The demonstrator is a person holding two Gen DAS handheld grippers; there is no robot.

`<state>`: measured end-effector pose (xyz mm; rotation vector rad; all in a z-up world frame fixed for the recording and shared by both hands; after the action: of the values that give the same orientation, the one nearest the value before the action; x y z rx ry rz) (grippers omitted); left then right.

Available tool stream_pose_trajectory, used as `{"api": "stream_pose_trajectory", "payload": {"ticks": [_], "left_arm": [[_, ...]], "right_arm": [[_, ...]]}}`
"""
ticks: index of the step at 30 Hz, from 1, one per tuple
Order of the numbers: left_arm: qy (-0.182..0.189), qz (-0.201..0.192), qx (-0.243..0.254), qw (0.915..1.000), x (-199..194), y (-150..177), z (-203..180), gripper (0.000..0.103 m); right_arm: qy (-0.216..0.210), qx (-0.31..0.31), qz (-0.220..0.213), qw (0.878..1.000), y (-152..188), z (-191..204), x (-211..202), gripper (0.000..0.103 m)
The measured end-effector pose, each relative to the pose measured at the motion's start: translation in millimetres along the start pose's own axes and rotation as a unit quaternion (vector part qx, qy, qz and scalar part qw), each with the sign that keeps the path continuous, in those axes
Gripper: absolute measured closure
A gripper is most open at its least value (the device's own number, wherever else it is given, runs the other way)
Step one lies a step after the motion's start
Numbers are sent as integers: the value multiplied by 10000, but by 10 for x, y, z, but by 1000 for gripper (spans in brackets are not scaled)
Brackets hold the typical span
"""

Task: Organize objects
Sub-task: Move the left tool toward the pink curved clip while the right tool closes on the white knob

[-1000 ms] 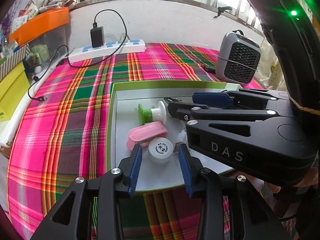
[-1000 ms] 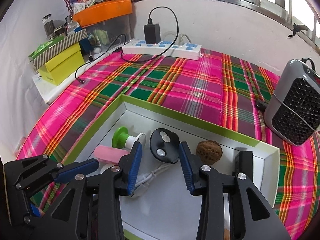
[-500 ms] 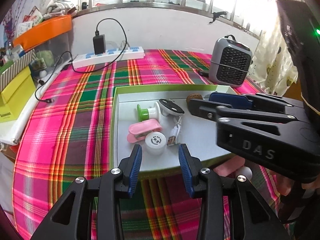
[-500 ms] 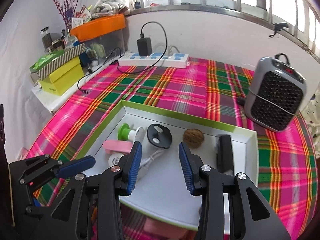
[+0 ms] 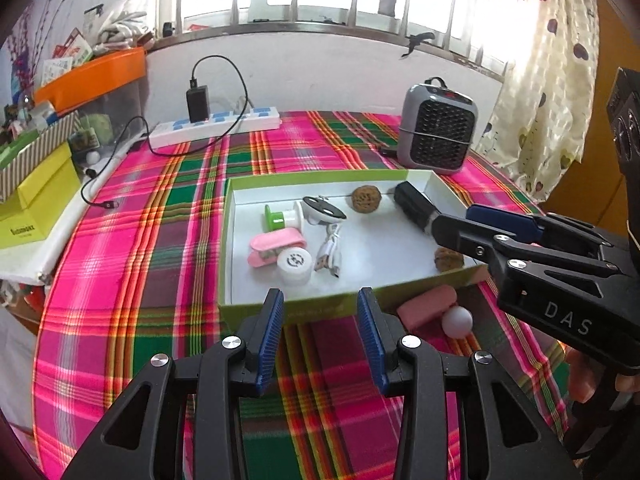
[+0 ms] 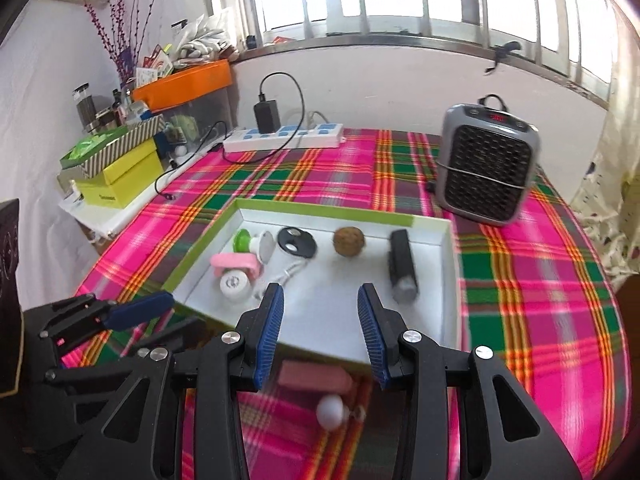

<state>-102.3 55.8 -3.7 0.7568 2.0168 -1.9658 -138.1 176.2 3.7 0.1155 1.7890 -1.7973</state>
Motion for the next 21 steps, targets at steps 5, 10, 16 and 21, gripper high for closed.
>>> {"api": "stream_pose_trajectory", "payload": {"ticks": [5,10,16,21], "left_arm": [[68,46,4,10000,-48,79,-42,67],[149,149,25,9998,-60,191,-91,67],[231,343,-5,9991,-24,362,-99,67],[273,411,5,9988,-10,424,-116,67]], "right_arm": [[121,48,-20,9999,118,-57,-136,63],[293,187,114,9993,315,-146,-211,62],[459,326,269,9981,512,-239,-288,61],[482,551,387,9966,620,-270,-267,48]]}}
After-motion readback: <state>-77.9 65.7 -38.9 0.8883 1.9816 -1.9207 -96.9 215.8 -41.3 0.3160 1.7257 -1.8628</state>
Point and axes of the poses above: each gripper's, at about its wrist camera, not at the fingertips, and x roughly the way its jaws point, z to its left, y to its underside, the point moved 7 cm from there along x, roughly the way its jaws point, and after that the axes turned 14 degrees about -z, right-handed, at the moved point
